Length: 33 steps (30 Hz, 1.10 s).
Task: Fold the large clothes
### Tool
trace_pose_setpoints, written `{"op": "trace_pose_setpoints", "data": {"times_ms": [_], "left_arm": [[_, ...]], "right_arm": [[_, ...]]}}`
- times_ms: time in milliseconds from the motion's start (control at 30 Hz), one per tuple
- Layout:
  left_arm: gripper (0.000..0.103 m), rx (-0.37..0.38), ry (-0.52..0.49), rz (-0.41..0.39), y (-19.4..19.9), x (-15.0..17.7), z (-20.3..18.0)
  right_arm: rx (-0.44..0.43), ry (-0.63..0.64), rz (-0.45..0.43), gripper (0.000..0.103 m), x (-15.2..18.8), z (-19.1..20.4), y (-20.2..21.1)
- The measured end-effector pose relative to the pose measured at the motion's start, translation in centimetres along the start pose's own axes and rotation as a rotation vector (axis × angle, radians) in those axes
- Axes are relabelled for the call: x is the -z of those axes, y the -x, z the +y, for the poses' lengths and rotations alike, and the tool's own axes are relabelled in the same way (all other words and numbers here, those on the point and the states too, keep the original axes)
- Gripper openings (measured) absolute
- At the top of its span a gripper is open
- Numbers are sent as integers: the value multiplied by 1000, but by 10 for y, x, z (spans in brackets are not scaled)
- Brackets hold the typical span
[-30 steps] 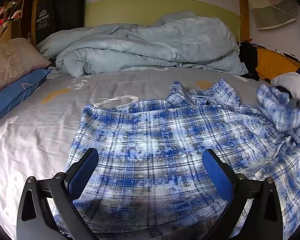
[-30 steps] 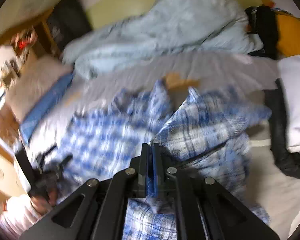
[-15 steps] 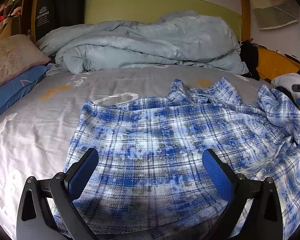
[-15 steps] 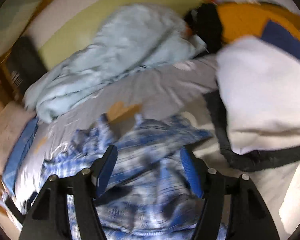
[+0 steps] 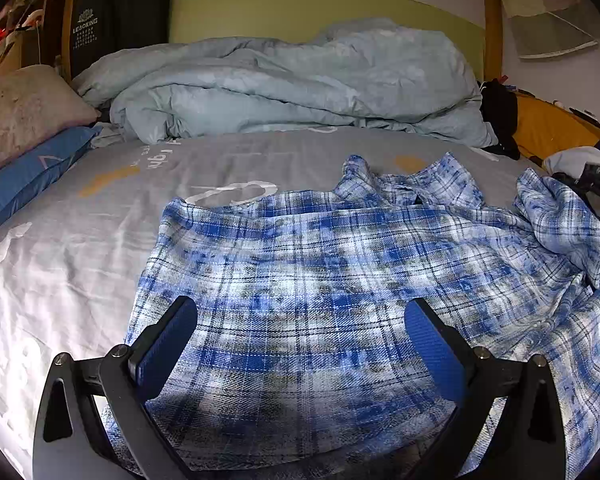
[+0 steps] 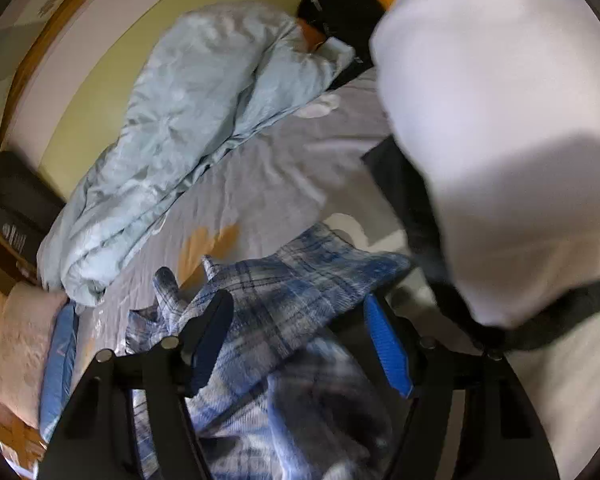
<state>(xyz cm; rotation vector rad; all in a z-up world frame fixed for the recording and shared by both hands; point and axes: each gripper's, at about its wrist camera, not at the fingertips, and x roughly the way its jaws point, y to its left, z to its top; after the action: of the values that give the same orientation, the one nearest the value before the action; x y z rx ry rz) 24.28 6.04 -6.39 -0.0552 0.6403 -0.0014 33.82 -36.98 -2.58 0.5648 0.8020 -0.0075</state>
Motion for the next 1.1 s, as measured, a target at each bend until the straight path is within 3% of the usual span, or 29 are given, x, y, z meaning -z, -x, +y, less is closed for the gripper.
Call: {"op": "trace_pose_setpoints", "data": {"times_ms": [67,100,133,233,333,433,533,600,733,933,1000,1033,1100], "left_arm": [[103,0,0,0,0,0,-1],[103,-4,0,-1,0,0,-1],[103,-11,2,-5,0,0,0],[103,-22,9,-14,2,0,1],[103,-17,13,2,-1,0,1],[103,-16,18,-7,1,0,2],[103,-20,16,-13,2,0,1],[103,-25,14,-20,3,0,1],[103,-28,14,-31,6,0,1],[103,-27,17,-25,5,-1,1],[103,-28,15,-22,5,-1,0],[103,-27,14,-20,4,-1,0],[103,-24,15,-17,4,-1,1]], "right_arm": [[36,81,-13,19,1,6,-9],[43,131,-12,8,2,11,-11],[34,147,-10,4,2,12,-12],[35,210,-115,3,4,24,9],[82,360,-251,3,8,55,42],[7,380,-291,3,9,77,65],[-118,416,-244,3,21,101,76],[-182,516,-185,3,40,125,73],[-171,698,-102,3,87,155,47],[-159,727,147,5,124,147,2],[-164,698,187,5,124,141,1],[-164,692,182,8,125,135,6],[-186,672,161,31,115,133,18]]}}
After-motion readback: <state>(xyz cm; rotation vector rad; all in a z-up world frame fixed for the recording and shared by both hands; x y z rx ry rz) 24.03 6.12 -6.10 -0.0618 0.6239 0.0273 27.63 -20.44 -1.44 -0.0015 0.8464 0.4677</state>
